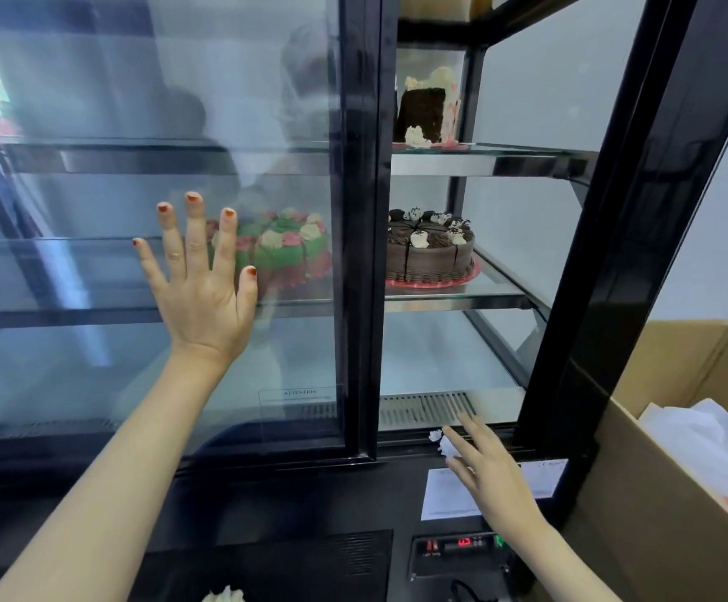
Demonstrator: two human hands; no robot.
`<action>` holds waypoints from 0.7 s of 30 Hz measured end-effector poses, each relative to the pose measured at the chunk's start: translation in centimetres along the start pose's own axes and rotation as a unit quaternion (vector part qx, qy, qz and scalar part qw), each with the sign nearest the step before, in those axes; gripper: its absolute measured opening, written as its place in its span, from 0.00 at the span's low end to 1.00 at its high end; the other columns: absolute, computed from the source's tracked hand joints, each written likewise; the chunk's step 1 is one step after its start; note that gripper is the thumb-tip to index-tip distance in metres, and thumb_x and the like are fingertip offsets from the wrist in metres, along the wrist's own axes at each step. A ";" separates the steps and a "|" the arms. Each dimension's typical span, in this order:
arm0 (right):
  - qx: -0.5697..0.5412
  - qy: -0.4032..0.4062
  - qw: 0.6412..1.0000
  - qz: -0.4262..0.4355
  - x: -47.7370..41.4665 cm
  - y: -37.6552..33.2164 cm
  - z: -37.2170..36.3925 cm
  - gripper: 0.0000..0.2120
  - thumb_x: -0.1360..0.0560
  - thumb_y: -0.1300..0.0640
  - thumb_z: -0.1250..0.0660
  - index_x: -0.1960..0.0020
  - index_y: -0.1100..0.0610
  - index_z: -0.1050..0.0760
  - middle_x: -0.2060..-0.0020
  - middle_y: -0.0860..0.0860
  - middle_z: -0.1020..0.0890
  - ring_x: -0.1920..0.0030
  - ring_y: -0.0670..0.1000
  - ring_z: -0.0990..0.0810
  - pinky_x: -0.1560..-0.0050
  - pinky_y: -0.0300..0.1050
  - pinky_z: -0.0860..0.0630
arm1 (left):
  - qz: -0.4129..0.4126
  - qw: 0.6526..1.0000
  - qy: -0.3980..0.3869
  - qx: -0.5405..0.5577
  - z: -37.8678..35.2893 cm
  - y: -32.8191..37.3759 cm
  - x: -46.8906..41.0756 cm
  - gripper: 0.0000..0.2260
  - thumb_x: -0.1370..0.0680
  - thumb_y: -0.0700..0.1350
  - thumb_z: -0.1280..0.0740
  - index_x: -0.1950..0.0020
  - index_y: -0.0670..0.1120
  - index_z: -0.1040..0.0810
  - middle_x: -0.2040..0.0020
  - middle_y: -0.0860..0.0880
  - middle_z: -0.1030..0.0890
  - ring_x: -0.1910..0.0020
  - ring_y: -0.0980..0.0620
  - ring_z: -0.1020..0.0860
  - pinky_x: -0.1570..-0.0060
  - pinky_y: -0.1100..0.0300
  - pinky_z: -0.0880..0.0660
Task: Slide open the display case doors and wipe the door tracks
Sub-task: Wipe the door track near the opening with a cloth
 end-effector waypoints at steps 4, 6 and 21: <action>-0.092 -0.064 0.989 -0.093 0.2 -0.6 -1.4 0.28 0.19 0.46 0.45 0.23 0.54 0.48 0.27 0.42 0.47 0.24 0.49 0.49 0.27 0.48 0.40 | -0.027 1.000 -0.003 0.016 -0.3 0.2 1.4 0.26 0.21 0.51 0.48 0.25 0.44 0.46 0.24 0.40 0.47 0.26 0.37 0.51 0.30 0.43 0.62; -0.087 -0.075 0.987 -0.111 0.3 -0.9 -1.9 0.29 0.19 0.45 0.48 0.22 0.54 0.50 0.25 0.45 0.48 0.24 0.50 0.47 0.25 0.46 0.48 | -0.092 0.996 -0.011 0.019 -0.6 0.6 3.1 0.27 0.22 0.50 0.47 0.24 0.45 0.48 0.23 0.48 0.54 0.25 0.44 0.56 0.30 0.42 0.61; -0.130 0.052 0.985 -0.105 0.2 0.4 -1.8 0.08 0.29 0.70 0.30 0.52 0.62 0.17 0.56 0.54 0.15 0.53 0.57 0.17 0.45 0.36 0.27 | -0.190 0.982 -0.007 0.005 -2.3 5.5 9.6 0.21 0.24 0.47 0.41 0.31 0.47 0.35 0.23 0.46 0.53 0.25 0.39 0.54 0.28 0.43 0.58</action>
Point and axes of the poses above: each hand's wrist, its own x-axis away from the middle knuckle, its own z-axis out of the back of the hand, y = z × x, the point moved 3 cm from there along -x, towards the middle knuckle
